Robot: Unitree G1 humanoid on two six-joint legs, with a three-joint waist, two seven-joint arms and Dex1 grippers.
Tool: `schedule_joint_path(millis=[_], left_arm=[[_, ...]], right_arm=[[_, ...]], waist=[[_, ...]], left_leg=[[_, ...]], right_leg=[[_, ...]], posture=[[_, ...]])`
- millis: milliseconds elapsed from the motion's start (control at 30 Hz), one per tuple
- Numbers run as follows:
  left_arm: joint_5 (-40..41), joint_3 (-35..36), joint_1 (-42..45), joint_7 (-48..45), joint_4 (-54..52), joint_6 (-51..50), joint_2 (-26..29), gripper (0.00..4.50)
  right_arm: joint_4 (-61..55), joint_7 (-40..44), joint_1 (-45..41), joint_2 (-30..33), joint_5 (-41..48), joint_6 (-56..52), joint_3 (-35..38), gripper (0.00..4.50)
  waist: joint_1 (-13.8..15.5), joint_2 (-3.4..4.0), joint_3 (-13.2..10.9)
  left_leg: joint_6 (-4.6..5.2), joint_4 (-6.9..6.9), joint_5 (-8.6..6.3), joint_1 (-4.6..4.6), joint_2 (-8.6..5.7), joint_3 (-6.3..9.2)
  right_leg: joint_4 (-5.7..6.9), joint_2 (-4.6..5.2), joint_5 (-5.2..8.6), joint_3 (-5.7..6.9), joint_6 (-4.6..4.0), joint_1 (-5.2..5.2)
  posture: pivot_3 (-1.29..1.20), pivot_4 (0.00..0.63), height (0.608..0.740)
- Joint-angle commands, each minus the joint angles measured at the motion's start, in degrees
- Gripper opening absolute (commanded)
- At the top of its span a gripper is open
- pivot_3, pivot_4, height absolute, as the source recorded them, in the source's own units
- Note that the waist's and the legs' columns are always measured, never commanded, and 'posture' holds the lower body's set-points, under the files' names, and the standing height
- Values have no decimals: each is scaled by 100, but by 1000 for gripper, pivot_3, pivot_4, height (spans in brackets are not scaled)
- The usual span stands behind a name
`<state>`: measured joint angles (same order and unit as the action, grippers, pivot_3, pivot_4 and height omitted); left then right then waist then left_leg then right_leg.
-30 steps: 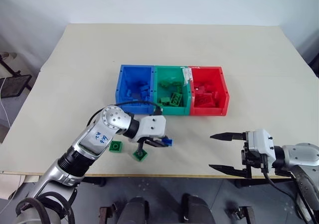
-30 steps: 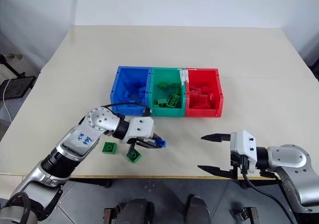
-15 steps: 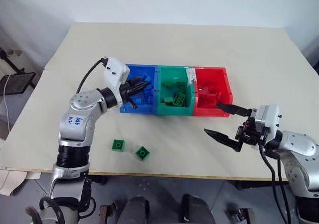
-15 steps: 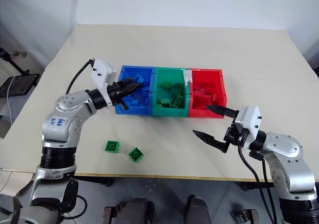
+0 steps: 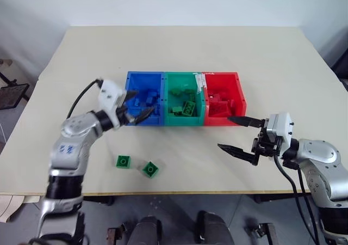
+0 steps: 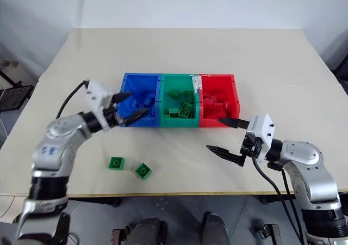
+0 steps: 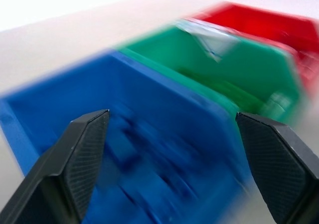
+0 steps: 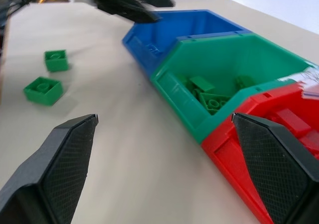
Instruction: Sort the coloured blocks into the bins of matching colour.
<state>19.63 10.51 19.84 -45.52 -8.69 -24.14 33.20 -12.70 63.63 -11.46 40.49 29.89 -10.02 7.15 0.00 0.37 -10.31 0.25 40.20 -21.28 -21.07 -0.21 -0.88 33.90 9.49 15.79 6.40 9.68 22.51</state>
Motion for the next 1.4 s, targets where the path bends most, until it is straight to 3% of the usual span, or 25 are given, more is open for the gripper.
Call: schedule_joint_path(millis=[33,100,133,333,433,567,700,867,967,1067,1267,1400], left_arm=[[522,960,-535,-796,143,678,510,4145],[593,1266,-904,-1132,506,891,783,4145],[553,1363,-1062,-1245,683,1081,884,4486],[530,1410,-1654,-1658,798,1487,1221,4494],[710,893,-1995,-2188,-281,1260,1478,4494],[496,162,-1972,-2399,-972,1113,1784,4494],[262,-584,-1506,-2153,-1353,393,2021,4494],[-909,-1954,-481,-2091,-1217,874,1804,4494],[-1565,-2549,13,-2045,-491,1517,1517,4494],[-1533,-2784,434,-2204,-134,1561,1187,4494],[-1635,-3017,737,-2601,62,1592,1220,4494],[-1599,-3005,881,-2858,85,1582,1284,3629]], right_arm=[[203,379,-208,112,-97,232,-118,4500],[353,606,-295,183,-238,310,-287,4500],[431,658,-351,172,-302,366,-352,4500],[604,850,-489,167,-429,398,-544,4500],[532,1050,-343,295,-355,354,-514,4500],[494,1003,-158,435,-278,352,-237,4500],[342,1029,212,633,-199,275,18,4500],[69,1011,604,679,-195,300,104,4500],[-64,789,724,598,-185,229,199,4500],[-240,653,940,553,-188,212,187,4500],[-438,458,1054,551,-146,107,186,4500],[-483,291,1074,572,-107,8,306,4500]], waist=[[-5,0,0],[2,0,0],[7,0,0],[74,-1,0],[90,-2,0],[136,-2,0],[138,-1,0],[146,0,1],[136,1,1],[143,1,1],[144,1,1],[148,1,1]], left_leg=[[-1,0,0,-1,0,0],[0,2,0,-2,0,0],[0,4,0,1,0,-1],[1,3,-1,-2,-1,0],[0,3,-1,-2,0,-1],[2,4,-3,-1,-2,-4],[2,3,-2,-1,-1,-7],[2,4,-2,1,-4,-15],[2,1,-3,4,-4,-22],[2,1,-2,2,-3,-22],[3,5,-3,1,-3,-22],[3,5,-3,0,-2,-22]], right_leg=[[-3,0,0,1,0,0],[-4,0,0,0,0,-2],[-4,0,0,0,0,-4],[-5,0,0,1,0,-4],[-3,0,0,2,0,-3],[-5,3,0,-2,0,-4],[-3,2,0,-2,0,-4],[-3,2,0,-5,0,-4],[-2,2,0,-7,0,-1],[-2,0,0,-5,-1,0],[-5,0,0,-6,0,-1],[-5,0,0,-6,0,0]], posture=[[0,150,740],[0,150,740],[0,150,740],[0,150,740],[0,150,740],[0,150,740],[0,150,740],[0,150,740],[0,150,740],[0,150,740],[0,150,740],[0,150,740]])
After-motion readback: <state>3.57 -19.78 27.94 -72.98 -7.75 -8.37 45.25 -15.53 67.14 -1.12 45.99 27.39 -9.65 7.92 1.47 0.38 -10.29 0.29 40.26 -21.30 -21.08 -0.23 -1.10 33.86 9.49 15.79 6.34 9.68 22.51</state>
